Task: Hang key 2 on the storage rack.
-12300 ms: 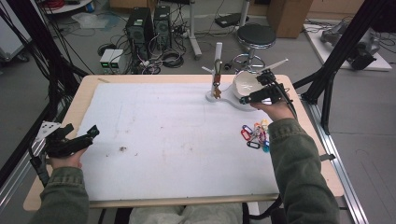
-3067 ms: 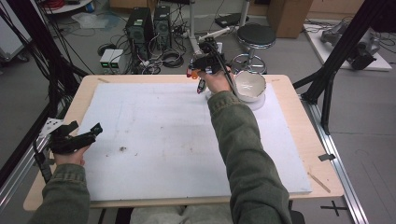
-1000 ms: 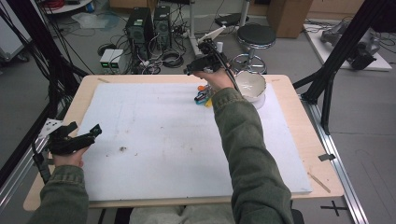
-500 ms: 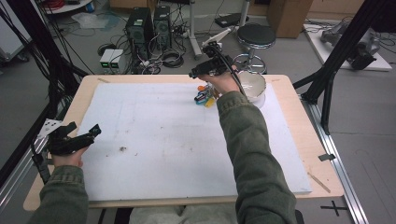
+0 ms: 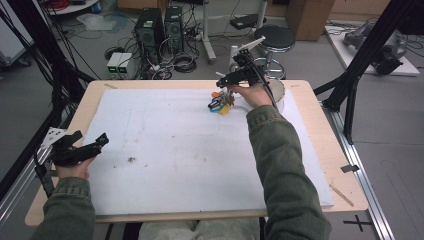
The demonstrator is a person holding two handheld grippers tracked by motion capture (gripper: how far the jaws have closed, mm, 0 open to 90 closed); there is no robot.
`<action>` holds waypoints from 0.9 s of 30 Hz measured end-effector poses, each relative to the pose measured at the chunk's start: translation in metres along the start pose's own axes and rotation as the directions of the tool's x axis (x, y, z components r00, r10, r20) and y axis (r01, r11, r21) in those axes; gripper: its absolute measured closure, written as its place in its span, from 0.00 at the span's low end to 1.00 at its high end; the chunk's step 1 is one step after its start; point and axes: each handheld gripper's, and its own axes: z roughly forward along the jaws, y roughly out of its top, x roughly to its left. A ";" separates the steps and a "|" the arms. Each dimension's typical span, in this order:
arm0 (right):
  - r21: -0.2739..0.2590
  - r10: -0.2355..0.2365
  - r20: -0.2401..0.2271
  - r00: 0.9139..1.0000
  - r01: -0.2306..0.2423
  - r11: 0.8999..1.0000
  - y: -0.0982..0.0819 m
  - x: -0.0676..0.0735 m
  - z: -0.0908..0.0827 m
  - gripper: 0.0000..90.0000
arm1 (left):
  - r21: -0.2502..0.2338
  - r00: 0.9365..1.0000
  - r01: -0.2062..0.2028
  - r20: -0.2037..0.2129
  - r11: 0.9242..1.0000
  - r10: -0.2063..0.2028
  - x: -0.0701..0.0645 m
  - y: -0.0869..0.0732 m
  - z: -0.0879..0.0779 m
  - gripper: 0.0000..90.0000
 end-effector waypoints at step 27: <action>-0.038 0.045 0.032 0.998 -0.043 0.998 -0.054 -0.034 -0.038 0.01 | -0.002 1.000 0.002 -0.005 1.000 -0.002 -0.001 0.000 0.000 0.02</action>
